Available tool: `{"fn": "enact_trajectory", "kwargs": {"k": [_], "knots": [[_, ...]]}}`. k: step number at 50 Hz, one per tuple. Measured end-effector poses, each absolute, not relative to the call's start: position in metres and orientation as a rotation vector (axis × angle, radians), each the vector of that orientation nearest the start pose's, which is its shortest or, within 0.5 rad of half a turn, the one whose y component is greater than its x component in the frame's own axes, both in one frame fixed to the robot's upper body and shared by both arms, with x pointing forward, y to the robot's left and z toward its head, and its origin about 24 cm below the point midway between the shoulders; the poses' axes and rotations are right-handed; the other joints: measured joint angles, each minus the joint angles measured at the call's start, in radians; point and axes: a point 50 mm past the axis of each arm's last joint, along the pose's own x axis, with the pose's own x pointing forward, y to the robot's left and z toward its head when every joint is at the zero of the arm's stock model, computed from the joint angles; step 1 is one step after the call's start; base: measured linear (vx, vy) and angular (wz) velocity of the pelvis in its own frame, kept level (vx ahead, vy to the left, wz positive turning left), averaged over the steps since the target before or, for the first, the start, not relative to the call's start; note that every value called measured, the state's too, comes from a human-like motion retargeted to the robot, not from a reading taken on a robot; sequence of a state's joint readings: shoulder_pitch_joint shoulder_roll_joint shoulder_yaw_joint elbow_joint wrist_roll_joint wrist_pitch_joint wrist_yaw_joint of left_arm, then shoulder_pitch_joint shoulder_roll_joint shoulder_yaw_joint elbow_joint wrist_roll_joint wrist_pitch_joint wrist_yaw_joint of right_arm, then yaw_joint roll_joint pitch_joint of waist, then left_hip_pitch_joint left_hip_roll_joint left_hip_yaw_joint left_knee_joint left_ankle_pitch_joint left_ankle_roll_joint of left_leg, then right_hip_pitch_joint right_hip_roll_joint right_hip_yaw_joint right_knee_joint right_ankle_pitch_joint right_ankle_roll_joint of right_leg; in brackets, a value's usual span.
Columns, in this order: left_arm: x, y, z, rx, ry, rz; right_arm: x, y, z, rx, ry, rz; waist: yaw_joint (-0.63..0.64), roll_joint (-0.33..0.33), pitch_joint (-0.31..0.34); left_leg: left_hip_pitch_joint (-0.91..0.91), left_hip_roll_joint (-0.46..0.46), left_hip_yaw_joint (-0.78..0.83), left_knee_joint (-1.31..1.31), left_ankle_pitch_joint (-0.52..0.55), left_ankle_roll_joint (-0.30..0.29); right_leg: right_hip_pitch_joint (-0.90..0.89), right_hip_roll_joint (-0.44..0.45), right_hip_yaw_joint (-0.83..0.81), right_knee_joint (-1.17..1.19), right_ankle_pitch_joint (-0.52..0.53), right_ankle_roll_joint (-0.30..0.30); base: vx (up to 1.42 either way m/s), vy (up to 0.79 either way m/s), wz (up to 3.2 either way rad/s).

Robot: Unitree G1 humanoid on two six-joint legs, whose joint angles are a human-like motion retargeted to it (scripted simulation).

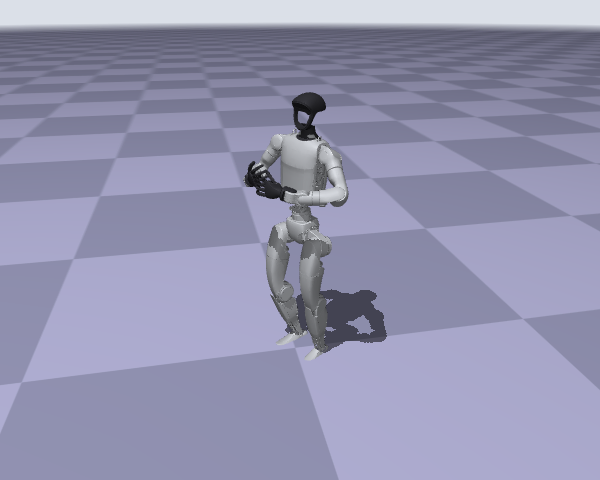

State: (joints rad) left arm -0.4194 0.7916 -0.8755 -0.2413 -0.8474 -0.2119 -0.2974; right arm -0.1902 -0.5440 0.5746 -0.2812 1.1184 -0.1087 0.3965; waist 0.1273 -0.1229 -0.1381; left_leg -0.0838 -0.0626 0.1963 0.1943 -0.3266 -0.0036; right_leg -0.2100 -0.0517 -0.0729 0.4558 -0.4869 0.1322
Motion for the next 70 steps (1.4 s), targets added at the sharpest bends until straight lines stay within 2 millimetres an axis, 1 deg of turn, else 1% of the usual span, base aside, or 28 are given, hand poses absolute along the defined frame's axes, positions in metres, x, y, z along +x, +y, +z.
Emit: {"fn": "enact_trajectory", "kwargs": {"k": [4,7,10,14,20,25,29,33,50,60,65,70], "knots": [[0.229,0.089,0.094,-0.042,-0.062,-1.089,0.226,-0.089,0.121,0.592,-0.167,0.999,-0.005,-0.007,-0.004,-0.009,-0.002,0.001,0.006,0.002,0.001,-0.005,0.0,0.006,-0.006,0.002,0.0,0.0,0.0,0.0],[0.23,0.092,0.081,-0.024,-0.042,-1.027,0.225,-0.087,0.117,0.578,-0.156,0.969,-0.008,-0.01,-0.002,-0.009,0.0,0.001,0.007,0.006,0.002,0.0,0.002,0.01,-0.017,0.008,-0.001,0.0,0.0,0.0],[0.231,0.089,0.071,-0.001,-0.031,-0.988,0.225,-0.079,0.108,0.557,-0.116,0.961,-0.011,-0.011,-0.001,-0.007,0.002,-0.002,0.007,0.009,0.002,0.008,0.006,0.011,-0.029,0.014,-0.002,0.0,0.0,0.0],[0.232,0.077,0.063,0.051,-0.039,-0.986,0.224,-0.062,0.09,0.486,-0.029,1.001,-0.013,-0.008,0.002,-0.004,0.008,-0.007,0.008,0.012,0.001,0.02,0.013,0.011,-0.048,0.023,-0.007,0.0,0.0,0.0],[0.229,0.052,0.063,0.148,-0.091,-1.059,0.219,-0.038,0.06,0.311,0.113,1.129,-0.016,0.0,0.006,-0.001,0.017,-0.016,0.009,0.013,-0.004,0.039,0.024,0.009,-0.075,0.034,-0.017,0.0,0.0,0.0],[0.225,0.035,0.069,0.213,-0.142,-1.141,0.214,-0.026,0.04,0.187,0.199,1.226,-0.02,0.006,0.01,0.002,0.022,-0.022,0.013,0.01,-0.009,0.05,0.03,0.005,-0.084,0.039,-0.022,0.0,0.0,0.0],[0.223,0.028,0.073,0.266,-0.178,-1.192,0.211,-0.022,0.032,0.113,0.231,1.28,-0.025,0.008,0.014,0.004,0.025,-0.025,0.017,0.007,-0.012,0.055,0.032,0.003,-0.084,0.039,-0.026,0.0,0.0,0.0],[0.222,0.024,0.076,0.321,-0.207,-1.229,0.21,-0.02,0.028,0.043,0.239,1.32,-0.032,0.009,0.016,0.005,0.026,-0.027,0.022,0.005,-0.015,0.058,0.033,0.002,-0.082,0.039,-0.028,0.0,0.0,0.0],[0.22,0.018,0.08,0.559,-0.301,-1.329,0.212,-0.022,0.025,-0.29,0.164,1.414,-0.065,0.005,0.015,-0.004,0.024,-0.033,0.037,0.004,-0.016,0.05,0.029,0.0,-0.059,0.033,-0.039,0.0,0.0,0.0],[0.222,0.018,0.081,0.585,-0.307,-1.334,0.213,-0.026,0.023,-0.441,0.12,1.42,-0.069,-0.002,0.015,-0.016,0.019,-0.035,0.046,0.008,-0.014,0.036,0.023,-0.001,-0.042,0.026,-0.044,0.0,0.0,0.0],[0.225,0.029,0.075,0.587,-0.264,-1.301,0.214,-0.036,0.015,-0.505,0.138,1.396,-0.063,-0.006,0.016,-0.024,0.016,-0.036,0.051,0.011,-0.013,0.027,0.019,-0.002,-0.031,0.021,-0.046,0.0,0.0,0.0],[0.228,0.047,0.069,0.592,-0.212,-1.244,0.215,-0.057,-0.003,-0.578,0.214,1.335,-0.054,-0.01,0.015,-0.033,0.013,-0.035,0.054,0.014,-0.012,0.016,0.015,-0.004,-0.023,0.016,-0.049,0.0,0.0,0.0]]}}
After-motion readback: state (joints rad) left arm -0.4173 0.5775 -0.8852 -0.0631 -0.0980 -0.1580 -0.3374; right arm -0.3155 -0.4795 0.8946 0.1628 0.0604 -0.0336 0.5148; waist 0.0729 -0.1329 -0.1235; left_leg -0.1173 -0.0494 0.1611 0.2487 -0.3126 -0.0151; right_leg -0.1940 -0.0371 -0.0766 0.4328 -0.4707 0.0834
